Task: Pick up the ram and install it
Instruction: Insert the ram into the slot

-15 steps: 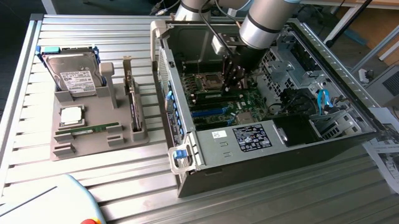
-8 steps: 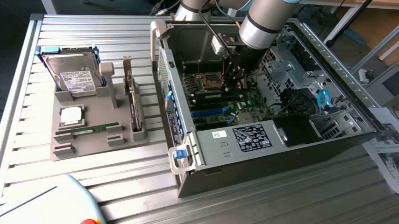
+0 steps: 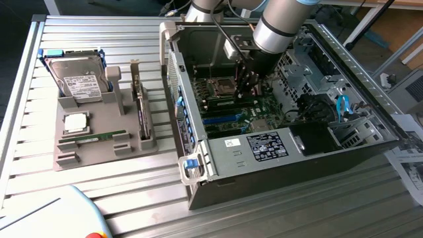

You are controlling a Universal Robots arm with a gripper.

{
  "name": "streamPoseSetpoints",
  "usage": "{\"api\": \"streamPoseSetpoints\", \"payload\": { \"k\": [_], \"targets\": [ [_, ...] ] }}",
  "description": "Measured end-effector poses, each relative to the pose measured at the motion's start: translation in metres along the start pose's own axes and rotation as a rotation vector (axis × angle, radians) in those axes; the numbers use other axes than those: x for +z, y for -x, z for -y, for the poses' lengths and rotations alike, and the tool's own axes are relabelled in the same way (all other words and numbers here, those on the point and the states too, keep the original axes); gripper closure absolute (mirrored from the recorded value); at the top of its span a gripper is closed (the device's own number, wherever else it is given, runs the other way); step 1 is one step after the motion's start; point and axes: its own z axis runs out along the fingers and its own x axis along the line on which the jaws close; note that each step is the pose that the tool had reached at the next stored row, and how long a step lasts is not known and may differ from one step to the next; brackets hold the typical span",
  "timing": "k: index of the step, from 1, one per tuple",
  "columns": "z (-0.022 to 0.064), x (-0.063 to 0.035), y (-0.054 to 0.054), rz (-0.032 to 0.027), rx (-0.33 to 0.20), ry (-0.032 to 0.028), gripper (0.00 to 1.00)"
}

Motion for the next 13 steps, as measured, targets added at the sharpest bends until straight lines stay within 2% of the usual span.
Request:
{"api": "streamPoseSetpoints", "payload": {
  "k": [7, 13],
  "targets": [
    [-0.0008, -0.0014, 0.000, 0.0001, 0.000, 0.0000, 0.87],
    [-0.0022, -0.0140, 0.000, 0.0000, 0.000, -0.0001, 0.87]
  ]
}}
